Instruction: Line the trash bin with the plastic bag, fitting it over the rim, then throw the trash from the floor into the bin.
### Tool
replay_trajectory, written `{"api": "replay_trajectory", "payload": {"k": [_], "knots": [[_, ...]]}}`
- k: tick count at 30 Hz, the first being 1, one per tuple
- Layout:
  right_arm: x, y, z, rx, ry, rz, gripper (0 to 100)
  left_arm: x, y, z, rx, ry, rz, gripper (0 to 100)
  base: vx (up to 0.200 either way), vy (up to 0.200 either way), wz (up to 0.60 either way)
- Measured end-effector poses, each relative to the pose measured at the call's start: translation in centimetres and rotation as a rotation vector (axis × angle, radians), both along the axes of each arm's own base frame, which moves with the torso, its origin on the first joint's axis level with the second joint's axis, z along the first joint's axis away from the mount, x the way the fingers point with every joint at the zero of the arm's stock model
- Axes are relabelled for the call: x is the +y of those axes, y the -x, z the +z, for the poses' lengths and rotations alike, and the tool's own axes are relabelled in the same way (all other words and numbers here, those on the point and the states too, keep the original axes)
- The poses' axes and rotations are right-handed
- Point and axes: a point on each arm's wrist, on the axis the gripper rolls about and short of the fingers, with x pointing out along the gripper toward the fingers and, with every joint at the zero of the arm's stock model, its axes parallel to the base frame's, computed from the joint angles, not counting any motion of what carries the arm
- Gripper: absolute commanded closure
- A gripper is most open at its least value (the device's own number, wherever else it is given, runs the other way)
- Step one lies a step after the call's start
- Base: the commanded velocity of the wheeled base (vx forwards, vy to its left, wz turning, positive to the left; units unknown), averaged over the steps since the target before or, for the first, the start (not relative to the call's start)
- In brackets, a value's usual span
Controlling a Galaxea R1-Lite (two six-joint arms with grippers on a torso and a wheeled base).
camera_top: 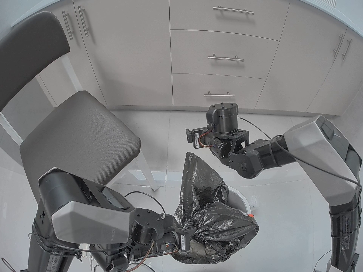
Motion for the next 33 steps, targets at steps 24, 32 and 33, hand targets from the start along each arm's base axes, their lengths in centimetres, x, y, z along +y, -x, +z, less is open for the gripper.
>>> {"api": "replay_trajectory", "payload": {"k": [24,32,33], "knots": [[2.0,-1.0,-7.8,0.113,0.078,0.029,0,-0.1,0.0,0.0,-0.002,-0.001,-0.003,100,0.000,0.000,0.00],[2.1,-1.1,-9.4,0.135,0.095,0.030,0,-0.1,0.0,-0.1,-0.001,-0.002,-0.003,100,0.000,0.000,0.00],[2.1,-1.1,-9.5,0.138,0.097,0.030,0,-0.1,0.0,-0.1,-0.002,-0.002,-0.002,100,0.000,0.000,0.00]]}}
